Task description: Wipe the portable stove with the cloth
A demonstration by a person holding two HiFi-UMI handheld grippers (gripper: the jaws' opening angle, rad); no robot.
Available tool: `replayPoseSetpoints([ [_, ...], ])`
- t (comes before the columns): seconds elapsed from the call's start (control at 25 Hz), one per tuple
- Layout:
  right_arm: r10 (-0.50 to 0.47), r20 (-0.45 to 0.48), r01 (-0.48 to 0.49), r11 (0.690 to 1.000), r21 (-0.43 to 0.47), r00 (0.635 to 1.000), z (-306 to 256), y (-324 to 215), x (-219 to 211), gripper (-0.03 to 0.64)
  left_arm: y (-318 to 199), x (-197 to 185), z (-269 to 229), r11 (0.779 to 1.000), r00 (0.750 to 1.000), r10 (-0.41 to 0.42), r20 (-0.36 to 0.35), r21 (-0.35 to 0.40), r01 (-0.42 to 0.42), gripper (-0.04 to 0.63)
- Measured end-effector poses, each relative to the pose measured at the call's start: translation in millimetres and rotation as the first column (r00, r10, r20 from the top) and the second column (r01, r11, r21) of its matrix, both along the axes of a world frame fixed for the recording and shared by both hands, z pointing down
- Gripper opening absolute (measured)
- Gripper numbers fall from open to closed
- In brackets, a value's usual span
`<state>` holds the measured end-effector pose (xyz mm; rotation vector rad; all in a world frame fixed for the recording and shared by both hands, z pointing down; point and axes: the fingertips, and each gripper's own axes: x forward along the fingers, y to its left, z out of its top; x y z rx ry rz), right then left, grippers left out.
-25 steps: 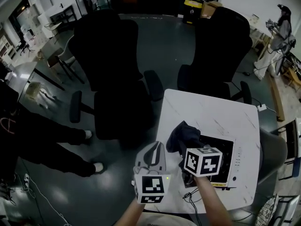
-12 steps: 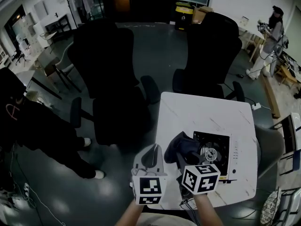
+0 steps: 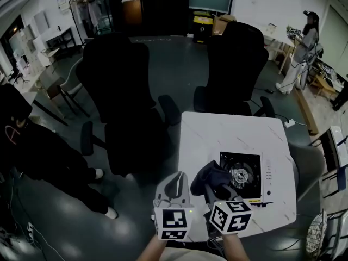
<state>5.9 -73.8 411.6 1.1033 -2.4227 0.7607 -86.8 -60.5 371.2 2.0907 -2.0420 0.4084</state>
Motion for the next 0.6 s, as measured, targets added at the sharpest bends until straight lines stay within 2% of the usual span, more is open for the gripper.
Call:
replayPoseSetpoints([
  [0.6, 0.060, 0.003, -0.060, 0.998, 0.035, 0.998, -12, 28, 11, 0.089, 15, 14, -11, 0.997, 0.998, 0.066, 0.001, 0.034, -0.066, 0.023],
])
